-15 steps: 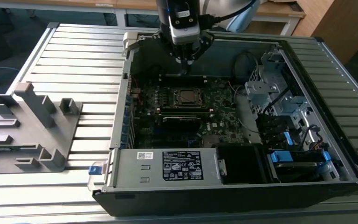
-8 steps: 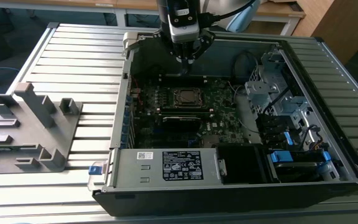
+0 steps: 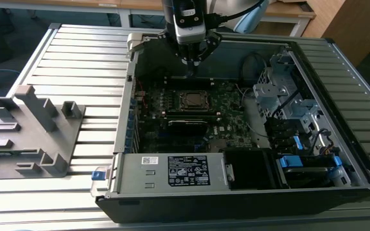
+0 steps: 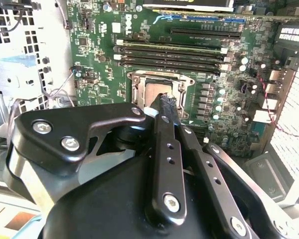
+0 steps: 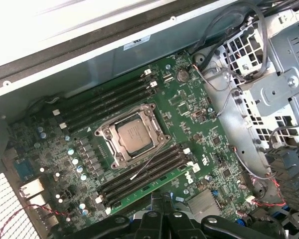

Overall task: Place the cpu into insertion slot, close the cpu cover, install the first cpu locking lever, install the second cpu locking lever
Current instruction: 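Install the second cpu locking lever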

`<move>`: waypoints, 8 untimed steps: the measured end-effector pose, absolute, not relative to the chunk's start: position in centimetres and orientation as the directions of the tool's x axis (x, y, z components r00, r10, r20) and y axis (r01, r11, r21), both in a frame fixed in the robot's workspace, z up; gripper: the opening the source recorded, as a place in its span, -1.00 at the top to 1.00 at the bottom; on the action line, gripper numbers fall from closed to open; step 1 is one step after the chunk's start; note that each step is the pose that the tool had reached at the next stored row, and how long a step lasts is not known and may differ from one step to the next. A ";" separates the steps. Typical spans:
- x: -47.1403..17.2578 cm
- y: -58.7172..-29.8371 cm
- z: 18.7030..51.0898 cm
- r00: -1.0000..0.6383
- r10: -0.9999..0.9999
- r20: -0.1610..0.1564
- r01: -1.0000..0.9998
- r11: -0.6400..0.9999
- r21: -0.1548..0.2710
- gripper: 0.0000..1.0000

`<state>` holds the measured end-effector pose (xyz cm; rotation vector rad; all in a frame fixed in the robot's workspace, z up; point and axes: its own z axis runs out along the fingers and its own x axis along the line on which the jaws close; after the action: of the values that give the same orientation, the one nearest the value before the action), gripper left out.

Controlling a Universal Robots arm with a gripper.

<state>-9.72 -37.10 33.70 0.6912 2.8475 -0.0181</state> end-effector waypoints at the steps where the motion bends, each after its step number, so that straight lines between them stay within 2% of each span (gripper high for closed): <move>1: -9.7 -37.1 33.7 -0.868 0.452 -0.204 0.455 0.890 0.036 0.79; 8: -9.7 -37.1 33.7 -0.875 0.452 -0.172 0.456 0.890 0.019 0.79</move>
<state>-9.72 -37.10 33.65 0.6986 2.8857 -0.0325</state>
